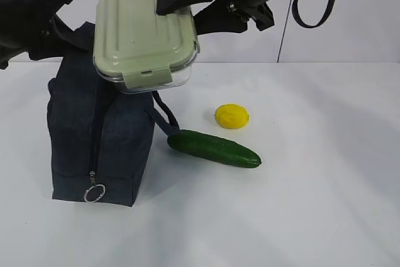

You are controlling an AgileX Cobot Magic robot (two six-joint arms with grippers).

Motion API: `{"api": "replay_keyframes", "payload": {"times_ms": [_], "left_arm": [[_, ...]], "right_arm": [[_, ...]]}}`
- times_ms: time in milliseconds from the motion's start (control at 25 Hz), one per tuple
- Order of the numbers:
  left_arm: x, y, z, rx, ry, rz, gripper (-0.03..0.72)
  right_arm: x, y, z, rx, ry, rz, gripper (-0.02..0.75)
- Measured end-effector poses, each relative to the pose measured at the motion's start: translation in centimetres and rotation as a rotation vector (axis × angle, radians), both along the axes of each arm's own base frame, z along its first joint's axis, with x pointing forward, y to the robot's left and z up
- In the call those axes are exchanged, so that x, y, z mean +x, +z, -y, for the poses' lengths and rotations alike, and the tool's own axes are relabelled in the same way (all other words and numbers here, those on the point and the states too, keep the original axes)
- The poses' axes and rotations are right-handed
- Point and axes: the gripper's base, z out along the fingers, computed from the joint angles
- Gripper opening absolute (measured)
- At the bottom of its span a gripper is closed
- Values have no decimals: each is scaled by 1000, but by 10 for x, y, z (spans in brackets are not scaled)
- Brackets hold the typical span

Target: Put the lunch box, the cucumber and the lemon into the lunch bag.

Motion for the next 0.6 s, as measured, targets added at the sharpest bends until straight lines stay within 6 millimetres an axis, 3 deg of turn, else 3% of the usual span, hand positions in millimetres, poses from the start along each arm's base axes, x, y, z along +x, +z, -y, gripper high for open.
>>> {"api": "replay_keyframes", "payload": {"times_ms": [600], "left_arm": [[0, 0, 0, 1, 2, 2, 8]], "right_arm": [[31, -46, -24, -20, -65, -44, 412]]}}
